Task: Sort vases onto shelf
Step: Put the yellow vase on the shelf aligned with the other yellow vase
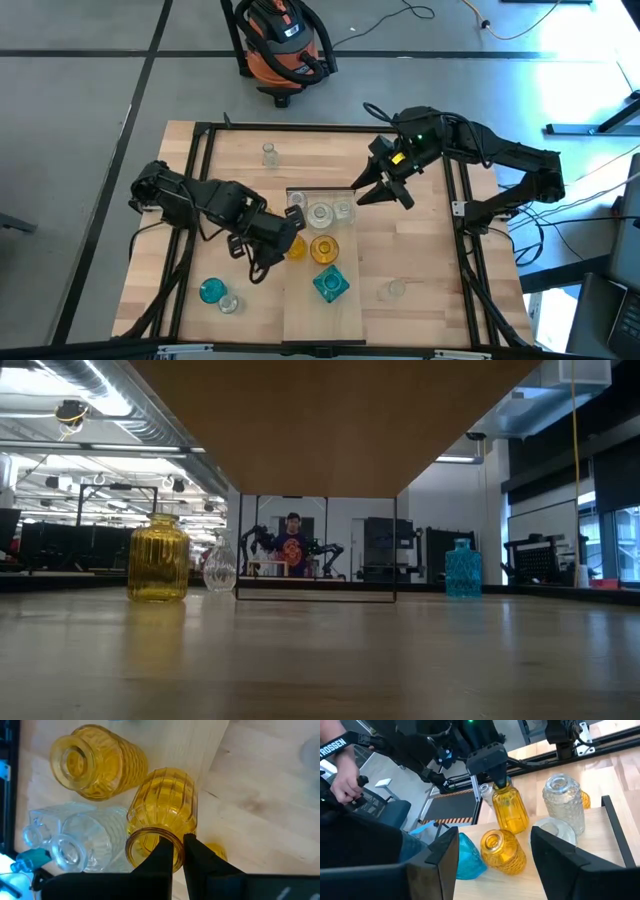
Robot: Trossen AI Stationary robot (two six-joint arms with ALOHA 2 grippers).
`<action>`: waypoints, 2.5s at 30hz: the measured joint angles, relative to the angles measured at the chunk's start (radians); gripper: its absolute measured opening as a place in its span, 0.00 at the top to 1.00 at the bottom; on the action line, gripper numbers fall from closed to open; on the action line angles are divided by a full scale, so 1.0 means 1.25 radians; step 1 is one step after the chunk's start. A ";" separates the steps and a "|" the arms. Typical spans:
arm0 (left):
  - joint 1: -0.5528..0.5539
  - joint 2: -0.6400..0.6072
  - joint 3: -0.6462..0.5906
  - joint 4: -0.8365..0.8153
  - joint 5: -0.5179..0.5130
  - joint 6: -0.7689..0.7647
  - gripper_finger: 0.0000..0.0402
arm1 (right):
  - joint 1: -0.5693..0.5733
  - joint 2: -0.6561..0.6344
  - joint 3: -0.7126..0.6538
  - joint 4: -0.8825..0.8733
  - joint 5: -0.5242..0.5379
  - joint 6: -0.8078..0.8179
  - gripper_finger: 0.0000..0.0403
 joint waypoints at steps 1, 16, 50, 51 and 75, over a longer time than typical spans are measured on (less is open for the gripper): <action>0.000 0.002 0.000 0.000 0.003 0.002 0.97 | 0.000 0.000 0.000 -0.006 -0.001 0.000 0.49; 0.019 0.023 0.000 0.012 0.048 0.009 0.92 | 0.000 -0.003 -0.001 -0.073 -0.015 -0.002 0.49; 0.021 0.022 0.000 0.019 0.065 -0.050 0.87 | 0.000 -0.003 -0.001 -0.078 -0.021 -0.006 0.49; 0.021 0.022 0.000 0.024 0.062 -0.050 0.87 | 0.000 -0.003 -0.001 -0.078 -0.021 -0.006 0.49; 0.019 0.022 0.000 0.079 0.044 -0.028 0.87 | 0.000 -0.002 -0.001 -0.079 -0.029 -0.003 0.49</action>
